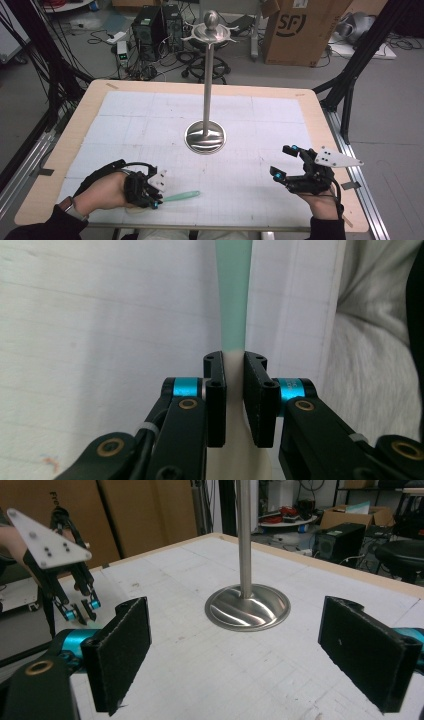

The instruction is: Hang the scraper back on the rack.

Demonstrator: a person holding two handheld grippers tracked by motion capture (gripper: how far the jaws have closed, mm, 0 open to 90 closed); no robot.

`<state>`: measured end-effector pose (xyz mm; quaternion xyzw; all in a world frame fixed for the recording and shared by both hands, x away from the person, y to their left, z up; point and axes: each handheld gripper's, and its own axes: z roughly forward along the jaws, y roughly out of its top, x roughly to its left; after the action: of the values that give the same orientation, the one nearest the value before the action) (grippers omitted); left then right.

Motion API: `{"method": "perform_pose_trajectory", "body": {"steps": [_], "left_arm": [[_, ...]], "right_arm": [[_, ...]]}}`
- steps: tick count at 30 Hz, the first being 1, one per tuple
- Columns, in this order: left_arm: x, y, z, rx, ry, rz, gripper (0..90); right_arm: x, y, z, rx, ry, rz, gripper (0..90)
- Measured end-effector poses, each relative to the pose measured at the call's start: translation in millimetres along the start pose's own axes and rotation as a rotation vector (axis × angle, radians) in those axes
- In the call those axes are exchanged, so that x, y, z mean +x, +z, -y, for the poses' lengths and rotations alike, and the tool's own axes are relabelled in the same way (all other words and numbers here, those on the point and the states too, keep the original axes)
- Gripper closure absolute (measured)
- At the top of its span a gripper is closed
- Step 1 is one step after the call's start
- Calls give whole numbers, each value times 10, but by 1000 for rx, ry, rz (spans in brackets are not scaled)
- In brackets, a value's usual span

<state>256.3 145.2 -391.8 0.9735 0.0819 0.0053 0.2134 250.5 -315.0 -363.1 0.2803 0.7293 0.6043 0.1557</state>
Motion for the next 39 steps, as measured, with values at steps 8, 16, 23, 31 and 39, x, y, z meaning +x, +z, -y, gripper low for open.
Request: {"method": "perform_pose_trajectory", "body": {"steps": [8, 16, 23, 31, 39], "left_arm": [[121, -238, 159, -256, -144, -29, 803], [221, -389, 295, -542, -285, -103, 803], [325, -511, 323, -752, -379, -179, 804], [508, -645, 306, -899, -412, -230, 803], [628, -858, 115, -942, -393, -254, 804]], "right_arm": [[7, 10, -5, 2, -3, -1, 129], [-2, 24, 4, 4, 0, -2, 129], [-1, 28, 5, 7, -1, -5, 129], [-7, 20, 8, 4, 3, -3, 129], [-6, 12, -1, -1, 3, -3, 129]]}}
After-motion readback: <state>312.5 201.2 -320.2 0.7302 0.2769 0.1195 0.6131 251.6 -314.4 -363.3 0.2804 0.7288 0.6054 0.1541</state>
